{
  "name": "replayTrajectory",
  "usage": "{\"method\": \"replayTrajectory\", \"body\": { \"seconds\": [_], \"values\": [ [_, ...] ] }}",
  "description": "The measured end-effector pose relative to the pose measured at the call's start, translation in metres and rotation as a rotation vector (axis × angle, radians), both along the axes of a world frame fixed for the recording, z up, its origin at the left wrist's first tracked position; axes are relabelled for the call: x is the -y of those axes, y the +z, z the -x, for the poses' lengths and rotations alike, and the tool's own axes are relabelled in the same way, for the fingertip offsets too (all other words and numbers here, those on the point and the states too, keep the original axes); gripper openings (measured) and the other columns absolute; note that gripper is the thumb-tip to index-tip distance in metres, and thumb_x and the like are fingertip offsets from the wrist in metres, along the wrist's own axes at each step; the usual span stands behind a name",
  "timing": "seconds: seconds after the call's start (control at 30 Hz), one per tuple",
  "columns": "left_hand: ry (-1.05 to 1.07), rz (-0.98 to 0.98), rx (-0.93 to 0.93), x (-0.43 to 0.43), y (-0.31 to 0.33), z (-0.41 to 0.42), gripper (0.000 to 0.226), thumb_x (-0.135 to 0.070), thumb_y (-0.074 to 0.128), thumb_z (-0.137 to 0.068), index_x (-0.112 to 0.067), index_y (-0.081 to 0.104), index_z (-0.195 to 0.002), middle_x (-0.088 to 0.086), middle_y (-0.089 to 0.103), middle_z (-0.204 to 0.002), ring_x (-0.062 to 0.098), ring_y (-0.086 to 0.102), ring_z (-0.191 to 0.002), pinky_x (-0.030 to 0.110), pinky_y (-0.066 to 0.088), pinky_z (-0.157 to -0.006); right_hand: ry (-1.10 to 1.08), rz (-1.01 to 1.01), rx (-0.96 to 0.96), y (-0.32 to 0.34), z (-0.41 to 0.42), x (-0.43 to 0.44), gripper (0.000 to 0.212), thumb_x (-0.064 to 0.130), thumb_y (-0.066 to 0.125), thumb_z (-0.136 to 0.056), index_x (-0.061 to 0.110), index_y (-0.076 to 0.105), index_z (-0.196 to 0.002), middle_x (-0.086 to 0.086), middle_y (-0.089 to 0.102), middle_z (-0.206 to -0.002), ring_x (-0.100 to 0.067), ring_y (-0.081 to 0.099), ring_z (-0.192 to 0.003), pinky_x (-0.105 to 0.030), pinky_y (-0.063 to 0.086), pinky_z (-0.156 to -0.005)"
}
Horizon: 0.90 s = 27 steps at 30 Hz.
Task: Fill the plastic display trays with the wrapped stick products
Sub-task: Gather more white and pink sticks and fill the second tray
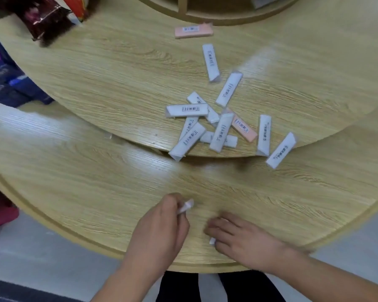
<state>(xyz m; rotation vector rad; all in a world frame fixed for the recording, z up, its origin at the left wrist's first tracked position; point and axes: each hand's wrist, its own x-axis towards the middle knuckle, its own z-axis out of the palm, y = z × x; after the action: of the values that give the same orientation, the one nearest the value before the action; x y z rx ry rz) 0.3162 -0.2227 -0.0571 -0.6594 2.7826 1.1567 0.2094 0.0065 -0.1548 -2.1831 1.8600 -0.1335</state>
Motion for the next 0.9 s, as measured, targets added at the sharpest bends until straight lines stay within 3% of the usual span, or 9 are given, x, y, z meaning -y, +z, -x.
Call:
{"method": "replayTrajectory", "body": {
  "seconds": [0.13,0.23,0.3,0.47,0.63,0.7,0.77,0.83,0.9],
  "values": [
    [0.054,0.107,-0.102,0.019,0.025,0.037,0.033,-0.030,0.045,-0.088,-0.028,0.042,-0.121,-0.003,0.067,-0.094,0.019,0.063,-0.073,0.027,0.041,-0.062,-0.150,0.080,0.094,-0.002,0.014,0.015,0.012,0.020,0.055,-0.101,0.023,0.064,-0.093,0.005,0.065,-0.105,-0.020,0.061,-0.093,-0.036,0.047,-0.098],
    [0.110,0.192,-0.133,0.028,0.027,0.052,0.040,-0.037,0.049,-0.088,-0.024,0.046,-0.126,-0.009,0.056,-0.094,0.012,0.052,-0.078,0.027,0.039,-0.064,-0.242,-0.006,0.177,-0.001,0.022,0.014,0.004,0.023,0.068,-0.091,0.024,0.066,-0.094,0.006,0.066,-0.105,-0.019,0.063,-0.093,-0.033,0.051,-0.087],
    [0.160,0.239,-0.137,0.034,0.025,0.059,0.046,-0.041,0.054,-0.086,-0.021,0.049,-0.127,-0.011,0.048,-0.097,0.010,0.048,-0.080,0.028,0.037,-0.065,-0.377,-0.084,0.284,0.003,0.034,0.012,0.018,0.028,0.077,-0.082,0.022,0.068,-0.097,0.006,0.068,-0.101,-0.019,0.064,-0.090,-0.030,0.051,-0.083],
    [0.150,0.343,-0.109,0.045,0.024,0.090,0.067,-0.051,0.064,-0.081,-0.011,0.048,-0.132,0.016,0.050,-0.119,0.026,0.049,-0.104,0.041,0.049,-0.074,-0.552,-0.285,0.421,0.017,0.056,0.007,0.027,0.033,0.080,-0.077,0.028,0.073,-0.103,0.011,0.067,-0.096,-0.013,0.062,-0.092,-0.020,0.038,-0.074],
    [0.116,0.453,-0.111,0.041,0.024,0.121,0.080,-0.060,0.066,-0.076,-0.006,0.050,-0.133,0.025,0.046,-0.127,0.040,0.051,-0.110,0.052,0.048,-0.086,-0.936,-0.198,0.917,0.047,0.063,-0.001,0.021,0.032,0.077,-0.081,0.044,0.067,-0.096,0.020,0.064,-0.098,-0.001,0.061,-0.092,-0.013,0.045,-0.076],
    [0.123,0.493,-0.093,0.039,0.022,0.127,0.082,-0.063,0.061,-0.075,-0.007,0.051,-0.133,0.025,0.046,-0.129,0.039,0.049,-0.112,0.052,0.045,-0.088,-1.024,-0.051,0.881,0.069,0.065,-0.010,0.019,0.035,0.071,-0.083,0.042,0.063,-0.099,0.018,0.062,-0.100,-0.004,0.061,-0.093,-0.010,0.042,-0.075],
    [0.132,0.516,-0.086,0.036,0.019,0.130,0.081,-0.066,0.056,-0.076,-0.009,0.052,-0.133,0.024,0.044,-0.135,0.040,0.047,-0.112,0.052,0.042,-0.089,-1.036,0.200,0.685,0.092,0.070,-0.020,0.019,0.029,0.063,-0.087,0.037,0.058,-0.103,0.020,0.059,-0.105,-0.006,0.060,-0.099,-0.010,0.040,-0.081],
    [0.141,0.543,-0.083,0.036,0.016,0.134,0.080,-0.068,0.054,-0.077,-0.011,0.052,-0.133,0.023,0.039,-0.142,0.041,0.046,-0.110,0.052,0.039,-0.089,-1.000,0.463,0.483,0.103,0.082,-0.023,0.021,0.019,0.059,-0.088,0.024,0.055,-0.108,0.017,0.054,-0.122,-0.011,0.056,-0.114,-0.020,0.040,-0.095],
    [0.137,0.568,-0.098,0.037,0.013,0.137,0.078,-0.068,0.052,-0.080,-0.012,0.053,-0.133,0.021,0.036,-0.146,0.039,0.043,-0.112,0.051,0.036,-0.090,-0.943,0.582,0.371,0.104,0.099,-0.013,0.023,0.013,0.057,-0.088,0.014,0.050,-0.110,0.001,0.048,-0.136,-0.026,0.047,-0.132,-0.036,0.036,-0.108]
  ]
}}
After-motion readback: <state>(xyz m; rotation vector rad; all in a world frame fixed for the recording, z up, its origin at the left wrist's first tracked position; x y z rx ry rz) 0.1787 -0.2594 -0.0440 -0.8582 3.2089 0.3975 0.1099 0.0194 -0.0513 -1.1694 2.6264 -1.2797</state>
